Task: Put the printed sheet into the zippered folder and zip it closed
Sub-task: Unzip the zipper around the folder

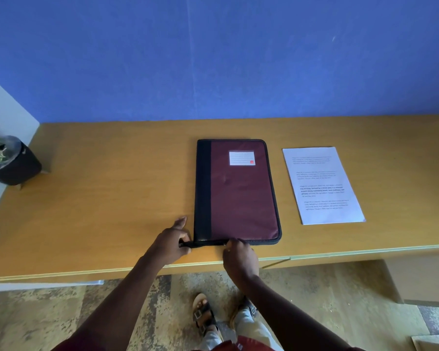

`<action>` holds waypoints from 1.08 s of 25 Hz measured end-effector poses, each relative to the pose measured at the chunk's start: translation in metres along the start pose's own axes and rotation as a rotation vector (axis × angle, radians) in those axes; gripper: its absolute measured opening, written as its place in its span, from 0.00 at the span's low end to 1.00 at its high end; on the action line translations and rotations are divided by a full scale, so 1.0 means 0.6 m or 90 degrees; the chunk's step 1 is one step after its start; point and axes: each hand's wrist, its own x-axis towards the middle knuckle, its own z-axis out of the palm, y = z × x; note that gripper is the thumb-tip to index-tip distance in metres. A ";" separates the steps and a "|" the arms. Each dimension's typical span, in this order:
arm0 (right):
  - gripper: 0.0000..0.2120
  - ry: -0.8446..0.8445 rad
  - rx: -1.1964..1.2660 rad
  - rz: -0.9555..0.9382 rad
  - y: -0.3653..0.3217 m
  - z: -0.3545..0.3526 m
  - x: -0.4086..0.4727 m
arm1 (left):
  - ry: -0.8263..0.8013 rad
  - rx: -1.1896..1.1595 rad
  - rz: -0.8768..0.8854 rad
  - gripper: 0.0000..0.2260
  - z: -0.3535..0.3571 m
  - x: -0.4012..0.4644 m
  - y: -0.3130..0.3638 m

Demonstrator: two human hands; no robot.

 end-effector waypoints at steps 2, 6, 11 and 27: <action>0.09 -0.011 -0.001 -0.023 -0.018 0.008 -0.003 | -0.015 -0.001 0.000 0.07 -0.002 0.001 -0.002; 0.10 -0.035 0.005 -0.035 -0.048 0.024 -0.004 | -0.026 -0.001 0.000 0.05 -0.004 0.001 -0.007; 0.11 -0.063 -0.014 -0.060 -0.069 0.038 -0.004 | -0.022 0.013 -0.013 0.07 -0.002 0.002 -0.005; 0.09 -0.162 -0.004 -0.129 -0.113 0.057 0.002 | -0.056 -0.015 -0.024 0.09 -0.015 0.001 0.001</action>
